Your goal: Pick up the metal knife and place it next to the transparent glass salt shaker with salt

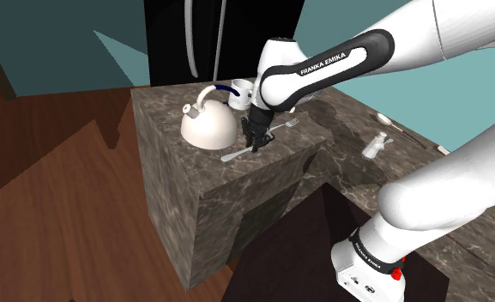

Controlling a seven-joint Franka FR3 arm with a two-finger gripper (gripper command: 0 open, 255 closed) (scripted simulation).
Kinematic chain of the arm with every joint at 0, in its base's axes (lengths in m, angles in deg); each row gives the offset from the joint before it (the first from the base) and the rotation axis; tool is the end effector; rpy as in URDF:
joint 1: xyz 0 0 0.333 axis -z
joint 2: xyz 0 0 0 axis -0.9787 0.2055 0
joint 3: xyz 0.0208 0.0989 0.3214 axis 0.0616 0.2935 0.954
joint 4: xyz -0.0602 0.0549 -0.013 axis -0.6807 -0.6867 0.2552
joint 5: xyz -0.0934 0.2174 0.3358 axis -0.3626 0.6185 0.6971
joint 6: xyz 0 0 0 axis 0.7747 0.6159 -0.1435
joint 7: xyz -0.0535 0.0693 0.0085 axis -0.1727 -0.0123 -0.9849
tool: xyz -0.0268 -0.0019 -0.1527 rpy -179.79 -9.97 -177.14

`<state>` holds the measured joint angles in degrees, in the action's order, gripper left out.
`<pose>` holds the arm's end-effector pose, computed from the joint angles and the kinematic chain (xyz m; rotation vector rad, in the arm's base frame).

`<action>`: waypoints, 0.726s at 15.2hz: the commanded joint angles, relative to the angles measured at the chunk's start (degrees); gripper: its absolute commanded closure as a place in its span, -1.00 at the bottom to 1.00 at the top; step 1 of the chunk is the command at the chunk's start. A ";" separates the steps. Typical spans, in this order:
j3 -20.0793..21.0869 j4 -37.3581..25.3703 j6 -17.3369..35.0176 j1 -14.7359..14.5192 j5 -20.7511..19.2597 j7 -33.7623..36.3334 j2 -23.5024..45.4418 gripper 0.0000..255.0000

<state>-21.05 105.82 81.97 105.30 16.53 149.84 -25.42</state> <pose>0.4691 0.0854 0.3001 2.2117 -2.2192 -0.0251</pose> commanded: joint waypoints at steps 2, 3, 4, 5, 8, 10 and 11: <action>-0.15 -0.31 -0.86 -0.08 0.39 -0.30 -0.64 1.00; -0.30 -0.64 -1.73 -0.16 0.76 -0.59 -1.27 1.00; -0.47 -0.98 -2.60 -0.24 1.10 -0.86 -1.87 1.00; -0.63 -1.33 -3.47 -0.31 1.41 -1.11 -2.46 1.00; -1.15 -2.46 -6.06 -0.51 2.21 -1.77 -4.11 1.00; -1.50 -3.27 -7.78 -0.62 2.64 -2.14 -5.12 1.00; -1.67 -3.69 -8.63 -0.68 2.82 -2.30 -5.59 1.00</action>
<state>-22.58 102.52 74.30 104.74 19.06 147.68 -30.40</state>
